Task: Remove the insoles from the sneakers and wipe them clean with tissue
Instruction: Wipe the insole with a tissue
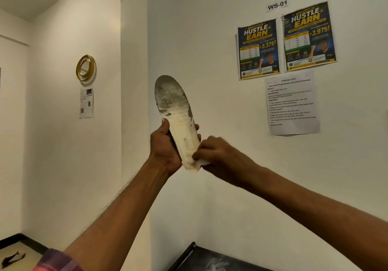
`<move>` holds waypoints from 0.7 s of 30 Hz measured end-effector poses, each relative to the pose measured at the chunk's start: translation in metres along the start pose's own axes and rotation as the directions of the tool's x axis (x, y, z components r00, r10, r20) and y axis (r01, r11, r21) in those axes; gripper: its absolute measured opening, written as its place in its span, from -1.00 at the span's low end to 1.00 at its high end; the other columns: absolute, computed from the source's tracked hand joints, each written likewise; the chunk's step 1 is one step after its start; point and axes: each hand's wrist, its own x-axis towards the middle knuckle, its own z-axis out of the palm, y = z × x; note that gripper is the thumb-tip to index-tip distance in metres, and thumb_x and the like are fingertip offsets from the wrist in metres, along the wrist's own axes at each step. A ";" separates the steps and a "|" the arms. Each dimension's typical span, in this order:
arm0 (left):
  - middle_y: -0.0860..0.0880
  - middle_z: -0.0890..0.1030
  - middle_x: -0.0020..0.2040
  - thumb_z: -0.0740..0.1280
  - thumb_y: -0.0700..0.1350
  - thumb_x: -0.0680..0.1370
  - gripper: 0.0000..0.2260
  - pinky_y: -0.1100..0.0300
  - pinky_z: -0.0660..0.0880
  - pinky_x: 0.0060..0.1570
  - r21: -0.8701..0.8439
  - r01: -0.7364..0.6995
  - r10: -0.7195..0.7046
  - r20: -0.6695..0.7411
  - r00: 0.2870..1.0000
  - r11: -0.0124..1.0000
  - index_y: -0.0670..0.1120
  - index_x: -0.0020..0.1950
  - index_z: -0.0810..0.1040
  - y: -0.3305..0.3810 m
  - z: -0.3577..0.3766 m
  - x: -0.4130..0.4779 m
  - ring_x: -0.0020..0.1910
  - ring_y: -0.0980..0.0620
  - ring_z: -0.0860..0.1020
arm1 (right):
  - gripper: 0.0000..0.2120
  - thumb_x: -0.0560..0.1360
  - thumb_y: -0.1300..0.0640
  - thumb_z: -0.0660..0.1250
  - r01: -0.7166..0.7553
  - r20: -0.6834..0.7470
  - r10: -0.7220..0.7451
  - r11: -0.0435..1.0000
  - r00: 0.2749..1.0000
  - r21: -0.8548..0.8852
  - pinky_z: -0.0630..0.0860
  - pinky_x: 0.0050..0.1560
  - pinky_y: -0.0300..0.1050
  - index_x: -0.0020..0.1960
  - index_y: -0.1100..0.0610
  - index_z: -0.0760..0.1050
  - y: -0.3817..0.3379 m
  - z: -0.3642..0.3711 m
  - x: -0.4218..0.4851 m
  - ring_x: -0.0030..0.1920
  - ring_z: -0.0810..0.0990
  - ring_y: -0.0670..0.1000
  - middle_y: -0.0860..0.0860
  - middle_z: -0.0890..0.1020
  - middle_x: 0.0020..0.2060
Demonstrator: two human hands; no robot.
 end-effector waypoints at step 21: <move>-0.27 0.64 0.09 0.00 0.26 0.67 -0.41 -0.11 0.48 0.21 0.005 0.007 -0.007 -0.011 1.000 1.000 -0.17 0.27 0.58 -0.002 0.011 -0.006 0.05 -0.22 0.60 | -0.89 0.50 0.33 0.41 0.202 0.200 -0.161 0.958 0.966 -0.204 0.51 -0.20 0.01 0.01 0.23 0.58 -0.007 -0.010 -0.011 -0.12 0.50 0.14 0.14 0.58 -0.09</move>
